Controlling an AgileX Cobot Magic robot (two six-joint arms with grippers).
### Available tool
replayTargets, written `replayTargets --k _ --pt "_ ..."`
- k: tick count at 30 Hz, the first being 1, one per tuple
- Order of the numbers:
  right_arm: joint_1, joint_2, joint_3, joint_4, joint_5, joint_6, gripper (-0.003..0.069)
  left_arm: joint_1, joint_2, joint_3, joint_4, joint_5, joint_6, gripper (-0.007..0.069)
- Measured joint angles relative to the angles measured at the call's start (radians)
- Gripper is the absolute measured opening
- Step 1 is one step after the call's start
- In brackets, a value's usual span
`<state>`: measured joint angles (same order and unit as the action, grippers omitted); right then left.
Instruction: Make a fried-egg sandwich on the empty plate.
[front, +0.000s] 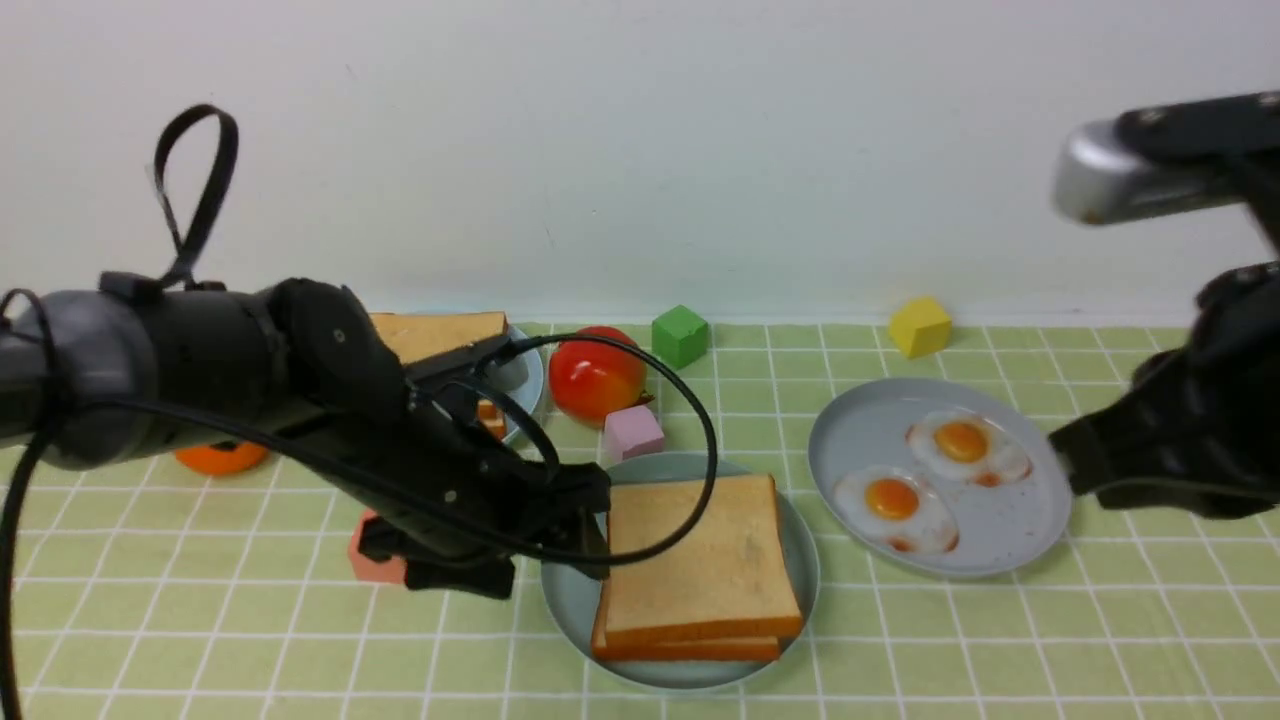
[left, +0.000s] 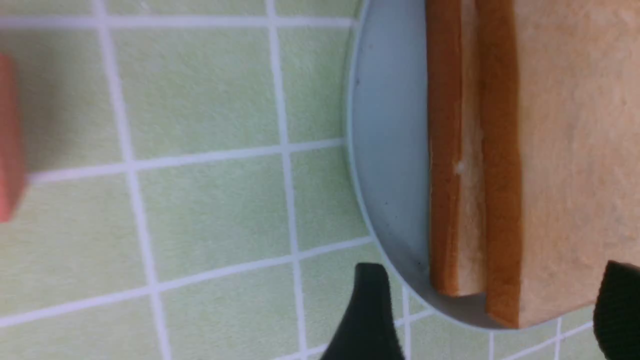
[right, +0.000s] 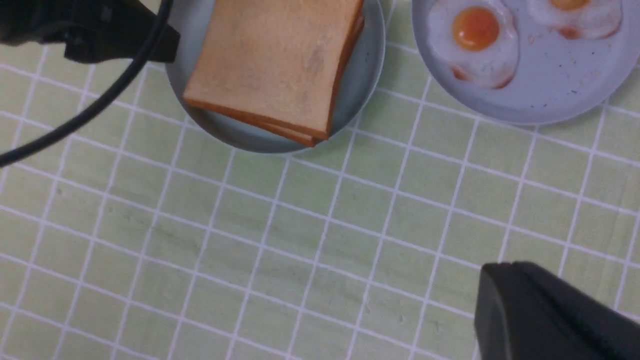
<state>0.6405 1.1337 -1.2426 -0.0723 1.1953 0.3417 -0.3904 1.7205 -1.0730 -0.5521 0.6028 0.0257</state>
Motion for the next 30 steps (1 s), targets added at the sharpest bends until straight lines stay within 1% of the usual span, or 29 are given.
replayTargets --k 3,6,7,8,10,13,14,15,16,18,19,20,21,22,24,30 --pt "0.022 -0.066 0.034 0.0 -0.039 0.011 -0.001 0.0 -0.049 0.0 0.018 0.02 -0.007 0.057" --pt "0.049 -0.2 0.154 -0.019 -0.155 0.015 -0.001 0.0 -0.153 0.008 0.023 0.074 -0.007 0.0537" --pt "0.051 -0.255 0.214 -0.036 -0.226 0.016 -0.001 0.0 -0.197 0.016 0.023 0.098 -0.011 0.0512" --pt "0.051 -0.265 0.224 -0.04 -0.226 0.016 -0.001 0.0 -0.205 0.018 0.023 0.101 -0.011 0.0507" --pt "0.053 -0.393 0.379 -0.085 -0.378 0.021 -0.001 0.0 -0.316 0.059 0.021 0.153 -0.026 0.0437" --pt "0.056 -0.541 0.516 -0.092 -0.496 0.023 -0.0009 0.0 -0.462 0.148 0.0 0.198 -0.032 0.0309" --pt "0.056 -0.541 0.524 -0.092 -0.503 0.023 -0.001 0.0 -0.472 0.148 -0.002 0.2 -0.032 0.0309" --pt "0.057 -0.587 0.556 -0.092 -0.526 0.024 -0.001 0.0 -0.514 0.185 -0.009 0.205 -0.033 0.0263" --pt "0.057 -0.664 0.617 -0.093 -0.555 0.024 -0.0009 0.0 -0.61 0.262 -0.033 0.216 -0.036 0.0181" --pt "0.057 -0.724 0.659 -0.095 -0.566 0.024 -0.0007 0.0 -0.698 0.336 -0.062 0.223 -0.037 0.0112" --pt "0.057 -0.764 0.685 -0.095 -0.57 0.024 -0.0006 0.0 -0.763 0.39 -0.08 0.224 -0.037 0.0064" --pt "0.057 -0.77 0.689 -0.095 -0.57 0.024 -0.0006 0.0 -0.774 0.399 -0.086 0.224 -0.037 0.0057" --pt "0.057 -0.805 0.714 -0.095 -0.57 0.024 -0.0007 0.0 -0.846 0.454 -0.1 0.222 -0.037 0.0008" --pt "0.057 -0.831 0.73 -0.095 -0.569 0.024 -0.0006 0.0 -0.895 0.486 -0.104 0.214 -0.037 -0.0013" --pt "0.057 -0.88 0.758 -0.095 -0.569 0.024 -0.0003 0.0 -0.989 0.533 -0.105 0.177 -0.037 -0.0013" --pt "0.057 -0.915 0.805 -0.096 -0.559 0.024 0.0 0.0 -1.119 0.55 -0.109 0.071 -0.037 -0.0013"
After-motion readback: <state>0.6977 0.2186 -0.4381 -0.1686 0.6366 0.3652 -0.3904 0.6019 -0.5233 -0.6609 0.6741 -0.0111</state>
